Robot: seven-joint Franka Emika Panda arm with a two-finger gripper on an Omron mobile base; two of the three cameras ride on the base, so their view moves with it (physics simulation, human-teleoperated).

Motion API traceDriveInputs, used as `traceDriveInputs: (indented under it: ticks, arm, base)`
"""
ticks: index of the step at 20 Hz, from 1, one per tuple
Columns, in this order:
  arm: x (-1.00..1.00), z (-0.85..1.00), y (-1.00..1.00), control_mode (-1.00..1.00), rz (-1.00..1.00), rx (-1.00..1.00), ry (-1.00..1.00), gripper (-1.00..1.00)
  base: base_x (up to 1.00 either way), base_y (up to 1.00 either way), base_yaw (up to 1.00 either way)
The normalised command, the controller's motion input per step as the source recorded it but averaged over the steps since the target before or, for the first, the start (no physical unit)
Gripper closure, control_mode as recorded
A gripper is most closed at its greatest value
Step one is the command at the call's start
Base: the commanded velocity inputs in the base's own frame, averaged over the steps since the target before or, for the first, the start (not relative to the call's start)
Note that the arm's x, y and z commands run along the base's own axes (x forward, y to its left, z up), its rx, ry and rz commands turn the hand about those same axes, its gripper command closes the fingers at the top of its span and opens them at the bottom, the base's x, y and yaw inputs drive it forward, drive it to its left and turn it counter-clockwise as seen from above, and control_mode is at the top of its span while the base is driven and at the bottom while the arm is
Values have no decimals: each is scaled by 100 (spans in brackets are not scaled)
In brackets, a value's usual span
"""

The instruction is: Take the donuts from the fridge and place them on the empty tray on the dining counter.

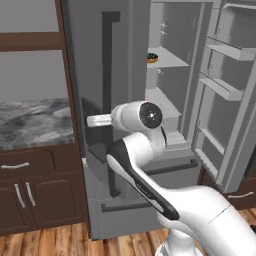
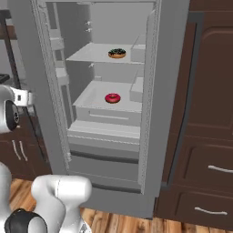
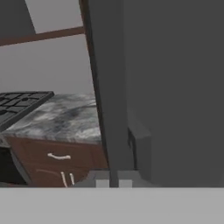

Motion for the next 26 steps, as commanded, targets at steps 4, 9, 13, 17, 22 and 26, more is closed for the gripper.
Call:
traceDriveInputs:
  ticks: [4,9,13,17,22,26]
  arm:
    - [-80,21,55,-100,12,-1,0,-100]
    - [-100,45,-2,-100,18,-2,-2,-100]
    - [-97,43,-87,-100,0,0,-3,-100]
    - [-54,2,-100,-100,0,0,-2,-100]
    - [22,-15,-93,-100,7,3,-5,-100]
    - [46,-37,-85,-100,7,1,-9,-100]
  base:
    - [0,0,0]
    - [0,0,0]
    - [0,0,0]
    - [0,0,0]
    - [0,0,0]
    - [0,0,0]
